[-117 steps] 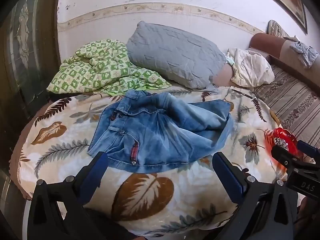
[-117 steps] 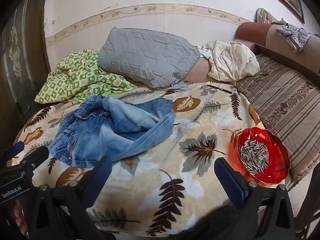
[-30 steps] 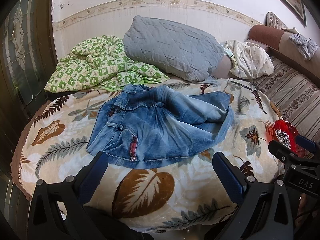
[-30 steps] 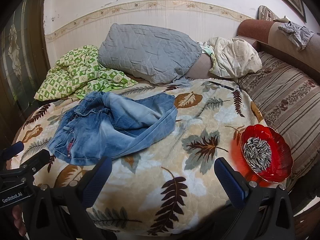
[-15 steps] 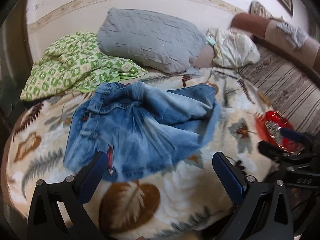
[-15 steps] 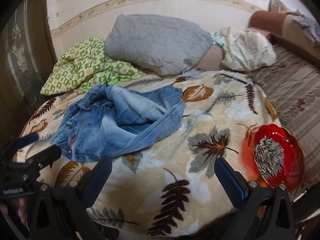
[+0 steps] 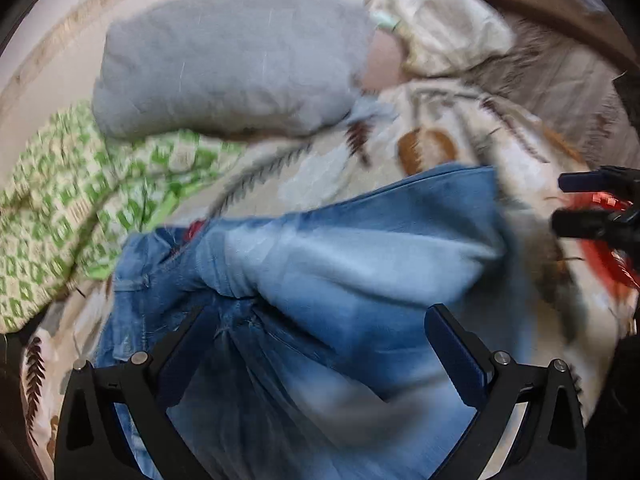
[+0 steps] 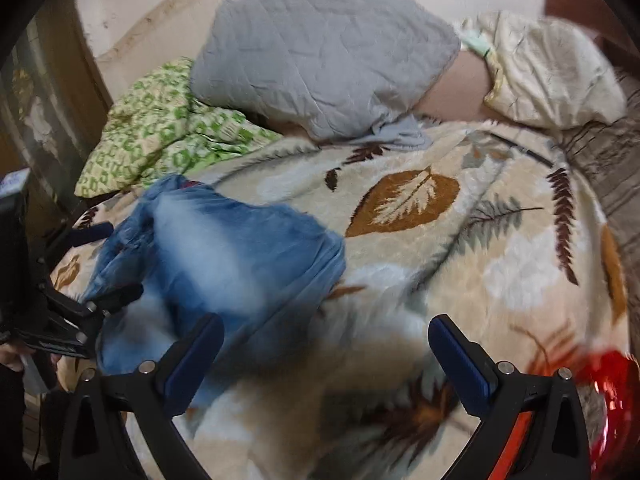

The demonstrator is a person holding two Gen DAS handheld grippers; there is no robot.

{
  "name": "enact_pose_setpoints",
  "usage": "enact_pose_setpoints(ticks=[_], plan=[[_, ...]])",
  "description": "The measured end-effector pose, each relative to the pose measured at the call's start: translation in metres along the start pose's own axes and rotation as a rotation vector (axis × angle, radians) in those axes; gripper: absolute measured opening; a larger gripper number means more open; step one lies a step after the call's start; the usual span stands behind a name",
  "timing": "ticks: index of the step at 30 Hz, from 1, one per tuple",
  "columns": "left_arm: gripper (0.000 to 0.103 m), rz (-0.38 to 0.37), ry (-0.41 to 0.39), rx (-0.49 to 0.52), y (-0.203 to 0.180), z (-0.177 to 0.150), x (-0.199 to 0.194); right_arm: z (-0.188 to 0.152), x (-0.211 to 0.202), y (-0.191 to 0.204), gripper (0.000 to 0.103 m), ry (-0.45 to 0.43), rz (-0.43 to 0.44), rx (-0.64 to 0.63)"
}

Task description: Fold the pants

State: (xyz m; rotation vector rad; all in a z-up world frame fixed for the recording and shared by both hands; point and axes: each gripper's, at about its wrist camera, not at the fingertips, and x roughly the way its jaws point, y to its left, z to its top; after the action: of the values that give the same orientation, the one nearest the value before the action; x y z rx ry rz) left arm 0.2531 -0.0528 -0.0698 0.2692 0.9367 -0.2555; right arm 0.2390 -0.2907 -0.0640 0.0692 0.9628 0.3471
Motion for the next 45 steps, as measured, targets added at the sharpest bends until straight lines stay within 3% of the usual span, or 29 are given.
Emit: enact_pose_setpoints(ticks=[3, 6, 7, 8, 9, 11, 16, 20, 23, 25, 27, 28, 29, 30, 31, 32, 34, 38, 40, 45], plan=[[0.103, -0.056, 0.051, -0.090, 0.016, 0.004, 0.025, 0.021, 0.035, -0.018, 0.099, 0.057, 0.106, 0.077], [0.099, -0.138, 0.085, -0.132, 0.021, 0.003, 0.049, 0.032, 0.072, -0.016, 0.073, 0.122, 0.194, 0.098], [0.068, -0.144, 0.100, -0.128, 0.020, 0.002, 0.054, 0.033, 0.088, -0.011, 0.050, 0.161, 0.198, 0.083], [0.029, -0.176, 0.140, -0.121, 0.019, 0.000, 0.062, 0.032, 0.097, -0.007, 0.023, 0.185, 0.207, 0.086], [0.028, -0.175, 0.159, -0.125, 0.020, 0.000, 0.064, 0.032, 0.105, -0.003, 0.021, 0.207, 0.203, 0.090], [0.010, -0.190, 0.117, -0.135, 0.024, -0.002, 0.049, 0.032, 0.102, 0.007, 0.015, 0.186, 0.161, 0.065], [0.006, -0.235, -0.013, -0.138, 0.037, 0.011, -0.007, 0.046, 0.033, 0.015, 0.012, 0.054, 0.153, 0.042], [0.006, -0.304, -0.144, -0.159, 0.038, 0.027, -0.046, 0.067, -0.058, 0.041, 0.012, -0.108, 0.027, -0.027], [0.006, -0.275, -0.177, -0.133, 0.028, 0.032, -0.050, 0.077, -0.091, 0.062, 0.012, -0.194, -0.125, -0.068], [0.006, -0.267, -0.136, -0.139, 0.025, 0.028, -0.037, 0.079, -0.075, 0.061, 0.013, -0.157, -0.187, -0.061], [0.014, -0.279, -0.054, -0.145, 0.021, 0.018, -0.016, 0.076, -0.034, 0.042, 0.023, -0.040, -0.234, -0.009], [0.039, -0.270, -0.028, -0.144, 0.022, 0.015, -0.011, 0.070, -0.013, 0.026, 0.033, 0.036, -0.259, 0.039], [0.075, -0.235, -0.008, -0.145, 0.022, 0.009, -0.009, 0.063, -0.003, 0.016, 0.037, 0.088, -0.263, 0.080], [0.087, -0.193, -0.030, -0.152, 0.026, 0.002, -0.015, 0.054, 0.002, 0.004, 0.038, 0.119, -0.239, 0.130], [0.092, -0.170, -0.057, -0.160, 0.030, -0.002, -0.022, 0.047, -0.002, -0.005, 0.047, 0.119, -0.222, 0.144], [0.092, -0.145, -0.095, -0.168, 0.037, -0.008, -0.032, 0.042, -0.008, -0.009, 0.071, 0.107, -0.224, 0.141], [0.092, -0.110, -0.102, -0.167, 0.051, -0.019, -0.046, 0.038, -0.025, -0.007, 0.084, 0.038, -0.226, 0.119], [0.093, -0.002, -0.082, -0.186, 0.088, -0.053, -0.070, 0.039, -0.055, 0.028, 0.085, -0.034, -0.131, 0.004], [0.093, 0.051, -0.053, -0.205, 0.105, -0.078, -0.077, 0.037, -0.064, 0.055, 0.091, -0.047, -0.082, -0.076], [0.093, 0.133, 0.059, -0.252, 0.139, -0.139, -0.071, 0.048, -0.032, 0.141, 0.095, -0.032, -0.010, -0.288]])
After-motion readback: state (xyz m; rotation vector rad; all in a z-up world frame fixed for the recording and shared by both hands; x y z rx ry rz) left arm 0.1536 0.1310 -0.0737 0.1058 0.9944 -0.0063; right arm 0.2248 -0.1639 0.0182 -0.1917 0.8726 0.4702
